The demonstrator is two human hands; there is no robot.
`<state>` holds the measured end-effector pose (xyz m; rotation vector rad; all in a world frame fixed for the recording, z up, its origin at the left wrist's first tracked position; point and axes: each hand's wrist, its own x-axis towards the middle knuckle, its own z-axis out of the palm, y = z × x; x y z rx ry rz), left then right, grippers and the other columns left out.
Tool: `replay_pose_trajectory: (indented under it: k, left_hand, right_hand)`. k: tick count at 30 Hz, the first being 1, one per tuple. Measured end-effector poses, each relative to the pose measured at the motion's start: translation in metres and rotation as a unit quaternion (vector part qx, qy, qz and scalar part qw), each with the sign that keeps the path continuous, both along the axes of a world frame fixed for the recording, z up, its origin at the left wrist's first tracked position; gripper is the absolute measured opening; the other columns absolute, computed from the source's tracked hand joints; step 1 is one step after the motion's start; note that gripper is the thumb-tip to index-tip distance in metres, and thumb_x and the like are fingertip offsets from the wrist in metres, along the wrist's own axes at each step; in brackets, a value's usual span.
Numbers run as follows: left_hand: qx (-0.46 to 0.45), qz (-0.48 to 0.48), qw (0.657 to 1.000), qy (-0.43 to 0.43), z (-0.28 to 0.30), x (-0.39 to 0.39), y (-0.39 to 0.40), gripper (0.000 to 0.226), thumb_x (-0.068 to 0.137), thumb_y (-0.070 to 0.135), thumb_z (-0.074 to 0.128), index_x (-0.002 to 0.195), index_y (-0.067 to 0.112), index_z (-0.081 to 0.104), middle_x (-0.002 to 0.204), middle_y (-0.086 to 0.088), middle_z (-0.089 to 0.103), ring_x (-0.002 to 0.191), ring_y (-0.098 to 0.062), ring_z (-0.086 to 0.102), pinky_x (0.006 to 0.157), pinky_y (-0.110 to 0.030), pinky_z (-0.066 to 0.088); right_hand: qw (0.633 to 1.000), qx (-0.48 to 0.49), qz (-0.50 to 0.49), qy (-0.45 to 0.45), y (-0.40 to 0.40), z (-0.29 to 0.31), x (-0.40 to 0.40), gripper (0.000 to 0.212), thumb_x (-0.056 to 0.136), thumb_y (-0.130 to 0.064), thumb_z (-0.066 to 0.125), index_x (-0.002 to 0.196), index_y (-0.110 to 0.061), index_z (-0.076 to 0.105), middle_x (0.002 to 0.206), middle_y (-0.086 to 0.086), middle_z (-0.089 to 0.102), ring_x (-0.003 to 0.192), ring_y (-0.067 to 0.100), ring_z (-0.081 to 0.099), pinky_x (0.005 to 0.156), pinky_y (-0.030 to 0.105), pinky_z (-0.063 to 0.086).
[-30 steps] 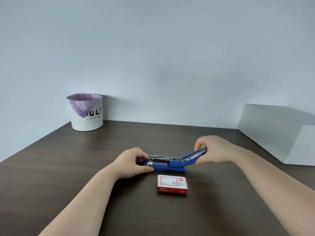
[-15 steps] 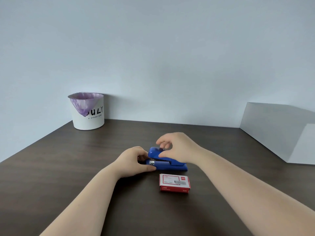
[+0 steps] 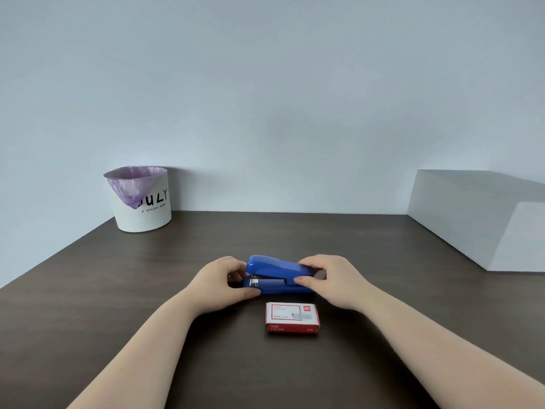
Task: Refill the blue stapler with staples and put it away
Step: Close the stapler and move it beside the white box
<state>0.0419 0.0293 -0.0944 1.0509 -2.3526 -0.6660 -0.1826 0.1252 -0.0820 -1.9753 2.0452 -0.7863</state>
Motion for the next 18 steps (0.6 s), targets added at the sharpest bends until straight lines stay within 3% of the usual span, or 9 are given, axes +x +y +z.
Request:
replay_pose_trajectory:
  k: [5, 8, 13, 18]
  left_hand:
    - [0.043, 0.016, 0.998, 0.037, 0.003, -0.001, 0.004, 0.041, 0.071, 0.028, 0.077, 0.106, 0.037, 0.057, 0.096, 0.007, 0.066, 0.091, -0.009, 0.063, 0.086, -0.021, 0.048]
    - [0.086, 0.044, 0.992, 0.080, 0.006, -0.005, 0.003, 0.033, 0.077, 0.021, 0.072, 0.105, 0.033, 0.060, 0.096, 0.001, 0.068, 0.088, -0.013, 0.065, 0.081, -0.022, 0.047]
    - [0.042, 0.116, 0.991, 0.047, 0.017, -0.030, 0.001, 0.008, 0.081, 0.021, 0.067, 0.088, 0.020, 0.069, 0.085, 0.003, 0.071, 0.085, -0.013, 0.064, 0.070, -0.023, 0.044]
    - [-0.008, 0.117, 0.993, 0.016, 0.037, -0.092, -0.008, 0.010, 0.082, 0.024, 0.064, 0.083, 0.017, 0.070, 0.084, 0.003, 0.070, 0.084, -0.015, 0.063, 0.075, -0.027, 0.044]
  right_hand:
    - [0.996, -0.063, -0.055, 0.027, 0.000, -0.008, -0.015, 0.032, 0.082, -0.044, 0.062, 0.098, -0.017, 0.068, 0.093, -0.002, 0.069, 0.086, 0.018, 0.060, 0.078, 0.034, 0.051]
    - [0.989, -0.076, -0.114, 0.057, -0.001, -0.010, -0.045, 0.031, 0.082, -0.045, 0.060, 0.086, -0.015, 0.063, 0.079, -0.003, 0.060, 0.074, 0.018, 0.053, 0.062, 0.030, 0.040]
    - [0.966, -0.077, -0.243, 0.038, 0.005, -0.013, -0.114, 0.026, 0.086, -0.038, 0.057, 0.082, -0.012, 0.053, 0.084, 0.003, 0.059, 0.075, 0.023, 0.051, 0.063, 0.033, 0.043]
    - [0.936, -0.070, -0.342, 0.040, 0.008, -0.010, -0.180, 0.024, 0.087, -0.033, 0.055, 0.087, -0.011, 0.047, 0.099, 0.012, 0.060, 0.089, 0.031, 0.056, 0.063, 0.034, 0.042]
